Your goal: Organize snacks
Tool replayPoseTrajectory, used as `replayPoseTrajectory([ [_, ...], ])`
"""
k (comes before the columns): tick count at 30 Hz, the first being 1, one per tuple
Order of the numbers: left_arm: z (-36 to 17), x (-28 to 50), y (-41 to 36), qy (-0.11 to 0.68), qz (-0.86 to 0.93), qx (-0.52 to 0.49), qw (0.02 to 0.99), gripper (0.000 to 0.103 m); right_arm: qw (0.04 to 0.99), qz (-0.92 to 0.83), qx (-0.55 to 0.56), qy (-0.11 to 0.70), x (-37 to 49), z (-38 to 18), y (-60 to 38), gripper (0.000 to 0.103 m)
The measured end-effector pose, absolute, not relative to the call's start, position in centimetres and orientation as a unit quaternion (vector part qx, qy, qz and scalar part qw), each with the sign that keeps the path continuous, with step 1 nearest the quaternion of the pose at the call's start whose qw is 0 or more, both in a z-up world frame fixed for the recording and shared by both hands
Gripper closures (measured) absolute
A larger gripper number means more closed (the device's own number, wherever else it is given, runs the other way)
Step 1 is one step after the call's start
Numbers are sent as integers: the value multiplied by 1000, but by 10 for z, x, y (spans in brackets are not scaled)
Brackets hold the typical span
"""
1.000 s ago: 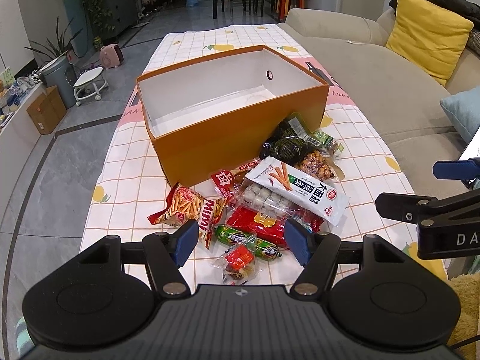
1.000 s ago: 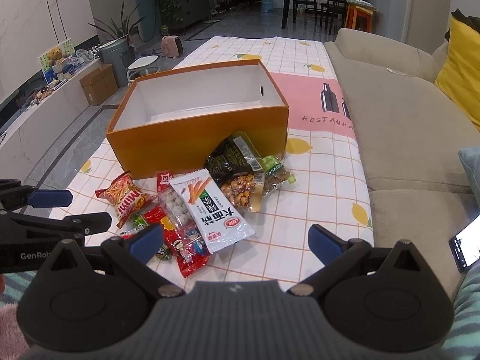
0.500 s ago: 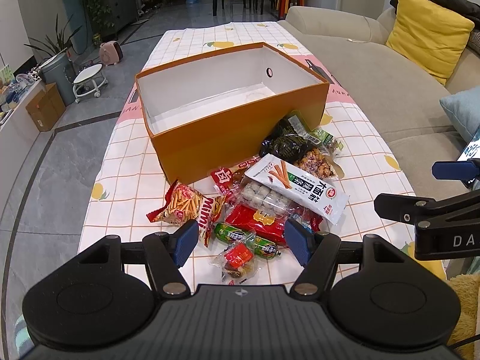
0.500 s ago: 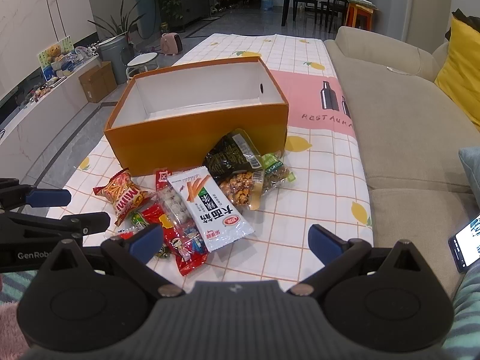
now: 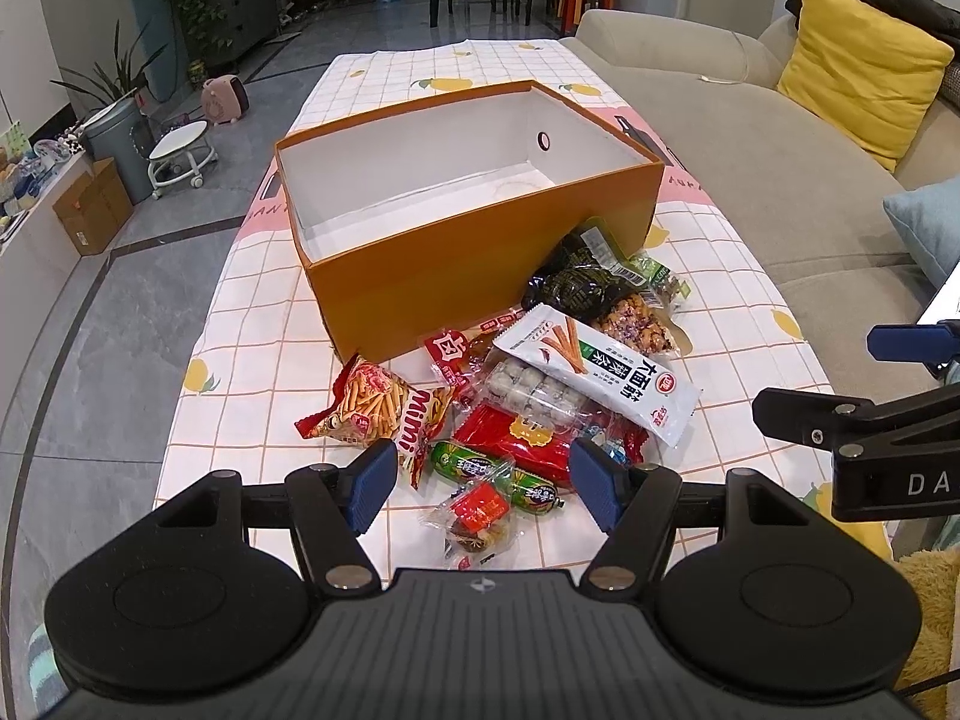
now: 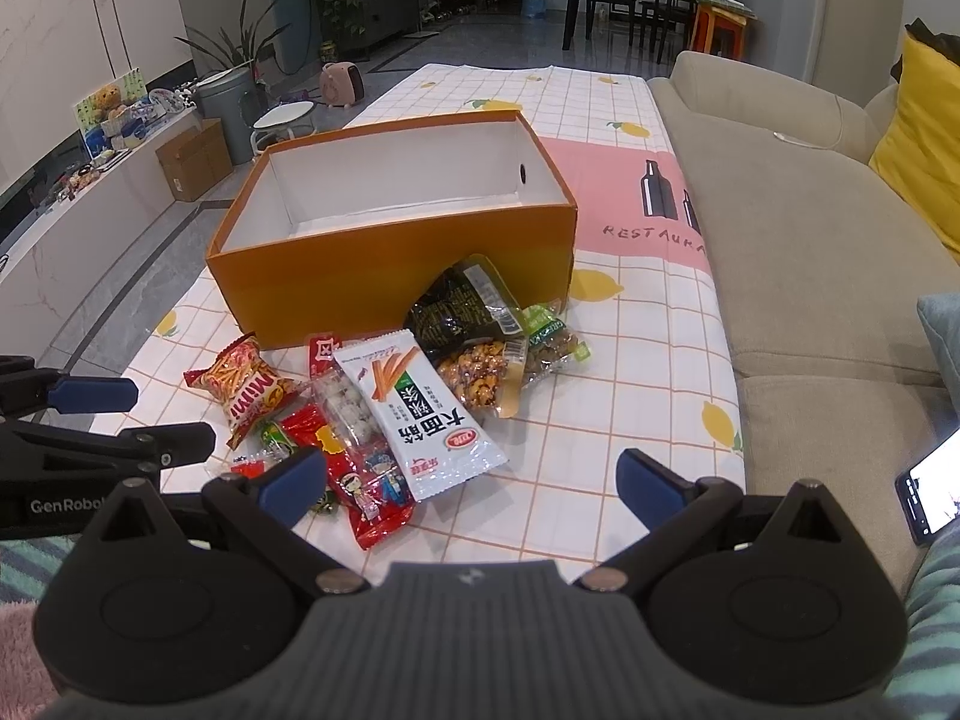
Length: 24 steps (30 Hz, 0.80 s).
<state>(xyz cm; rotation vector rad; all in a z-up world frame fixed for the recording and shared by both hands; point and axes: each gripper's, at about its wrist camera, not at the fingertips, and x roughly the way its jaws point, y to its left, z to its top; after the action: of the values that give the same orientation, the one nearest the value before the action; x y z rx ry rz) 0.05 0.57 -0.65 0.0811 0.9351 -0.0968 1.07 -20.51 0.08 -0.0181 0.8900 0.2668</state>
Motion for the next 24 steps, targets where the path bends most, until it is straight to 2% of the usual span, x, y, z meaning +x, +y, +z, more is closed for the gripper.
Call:
replayPoseTrajectory([
  [24, -9, 3, 9, 459, -49, 27, 886, 25, 891, 127, -12, 435, 12, -3, -206, 4],
])
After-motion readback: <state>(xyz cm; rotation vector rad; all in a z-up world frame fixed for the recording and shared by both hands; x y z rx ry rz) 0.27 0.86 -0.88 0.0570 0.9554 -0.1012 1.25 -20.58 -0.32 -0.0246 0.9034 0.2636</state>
